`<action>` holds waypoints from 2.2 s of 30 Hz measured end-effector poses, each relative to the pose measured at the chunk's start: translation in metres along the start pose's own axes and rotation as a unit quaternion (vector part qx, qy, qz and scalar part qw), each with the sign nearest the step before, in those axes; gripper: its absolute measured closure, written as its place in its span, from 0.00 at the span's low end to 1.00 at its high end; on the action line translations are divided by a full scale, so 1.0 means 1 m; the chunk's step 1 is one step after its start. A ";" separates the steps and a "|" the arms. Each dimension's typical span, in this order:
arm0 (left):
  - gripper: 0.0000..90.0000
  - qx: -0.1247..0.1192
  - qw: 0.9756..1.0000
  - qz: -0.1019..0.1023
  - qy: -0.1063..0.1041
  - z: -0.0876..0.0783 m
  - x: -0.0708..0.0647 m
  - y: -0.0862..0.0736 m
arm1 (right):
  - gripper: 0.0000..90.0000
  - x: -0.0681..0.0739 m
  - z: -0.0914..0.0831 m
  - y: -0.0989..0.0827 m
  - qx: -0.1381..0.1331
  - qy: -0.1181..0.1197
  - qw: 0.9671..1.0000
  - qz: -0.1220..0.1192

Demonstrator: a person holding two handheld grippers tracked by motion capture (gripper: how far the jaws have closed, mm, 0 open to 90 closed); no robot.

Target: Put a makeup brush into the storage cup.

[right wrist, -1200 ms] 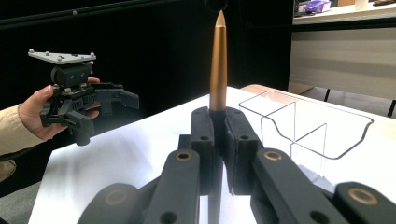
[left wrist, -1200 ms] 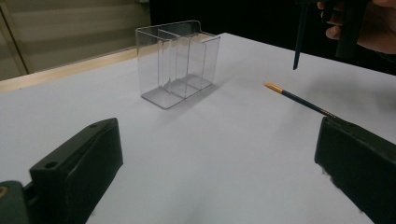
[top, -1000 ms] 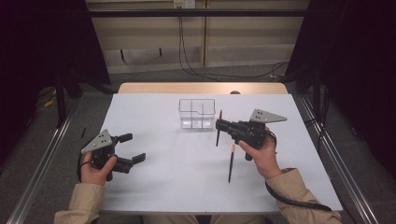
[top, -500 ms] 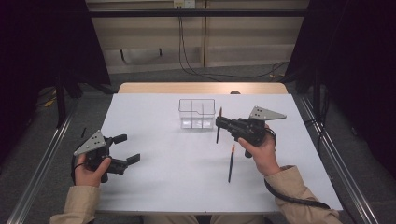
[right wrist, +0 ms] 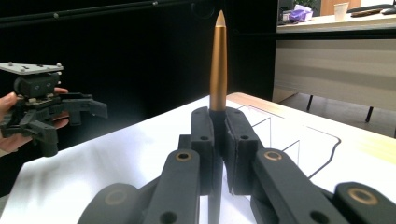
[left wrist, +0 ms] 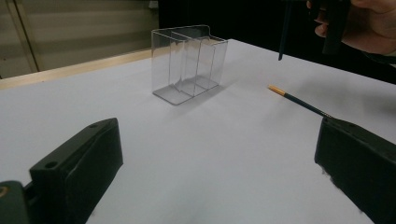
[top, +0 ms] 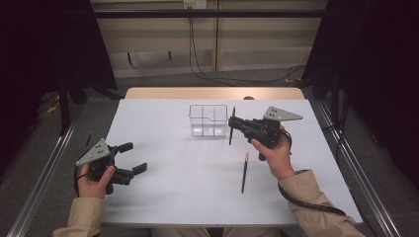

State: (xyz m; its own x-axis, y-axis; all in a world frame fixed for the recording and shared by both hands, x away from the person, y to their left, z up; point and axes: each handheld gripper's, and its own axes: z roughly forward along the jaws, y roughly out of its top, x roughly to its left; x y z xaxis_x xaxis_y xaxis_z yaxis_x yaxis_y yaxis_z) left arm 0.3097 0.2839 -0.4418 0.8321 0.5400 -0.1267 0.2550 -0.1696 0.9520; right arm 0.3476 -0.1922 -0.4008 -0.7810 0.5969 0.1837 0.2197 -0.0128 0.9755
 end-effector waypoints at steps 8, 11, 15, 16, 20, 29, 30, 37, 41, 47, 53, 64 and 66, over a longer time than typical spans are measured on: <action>0.01 0.002 1.000 0.000 -0.003 0.003 -0.001 -0.001 | 0.93 -0.008 0.005 0.008 0.001 -0.013 1.000 -0.004; 0.01 0.004 1.000 -0.001 -0.006 0.004 -0.001 -0.001 | 0.93 -0.011 0.006 0.012 -0.001 -0.018 1.000 -0.004; 0.01 0.004 1.000 0.000 -0.010 0.006 -0.002 -0.001 | 0.93 -0.013 0.007 0.017 -0.005 -0.023 1.000 -0.006; 0.01 0.004 1.000 0.000 -0.010 0.006 -0.002 -0.001 | 0.93 -0.014 0.008 0.017 -0.006 -0.024 1.000 -0.006; 0.01 0.003 1.000 0.000 -0.010 0.005 -0.001 -0.001 | 0.93 -0.016 0.010 0.020 -0.009 -0.027 1.000 -0.003; 0.01 0.001 1.000 0.000 -0.010 0.005 0.000 -0.001 | 0.93 -0.018 0.017 0.029 -0.009 -0.035 0.999 -0.014; 0.01 -0.001 1.000 -0.002 -0.010 0.005 -0.001 -0.001 | 0.93 -0.019 0.017 0.030 -0.010 -0.035 0.999 -0.015; 0.01 0.000 1.000 0.002 -0.011 0.005 -0.002 0.000 | 0.93 -0.020 0.021 0.035 -0.007 -0.037 0.999 -0.022; 0.01 0.000 1.000 0.004 -0.011 0.005 -0.001 0.000 | 0.93 -0.024 0.022 0.037 -0.008 -0.043 0.999 -0.017; 0.01 0.002 1.000 0.004 -0.012 0.005 -0.001 -0.001 | 0.93 -0.028 0.024 0.040 -0.012 -0.051 0.999 -0.014; 0.01 -0.001 1.000 0.002 -0.013 0.006 -0.002 0.000 | 0.93 -0.029 0.027 0.044 -0.013 -0.058 0.998 -0.021; 0.01 0.007 1.000 0.005 -0.016 0.007 -0.001 -0.001 | 0.93 -0.032 0.034 0.051 -0.015 -0.068 0.997 -0.028; 0.01 0.005 1.000 0.003 -0.016 0.007 -0.001 -0.001 | 0.93 -0.032 0.036 0.051 -0.016 -0.068 0.997 -0.031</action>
State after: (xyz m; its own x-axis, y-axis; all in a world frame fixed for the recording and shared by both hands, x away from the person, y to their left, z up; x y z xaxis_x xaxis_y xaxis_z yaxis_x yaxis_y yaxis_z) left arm 0.3115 0.2777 -0.4449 0.8494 0.5116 -0.1293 0.2542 -0.1820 0.9499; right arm 0.4047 -0.1828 -0.3611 -0.7053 0.7008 0.1067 0.1532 0.0037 0.9882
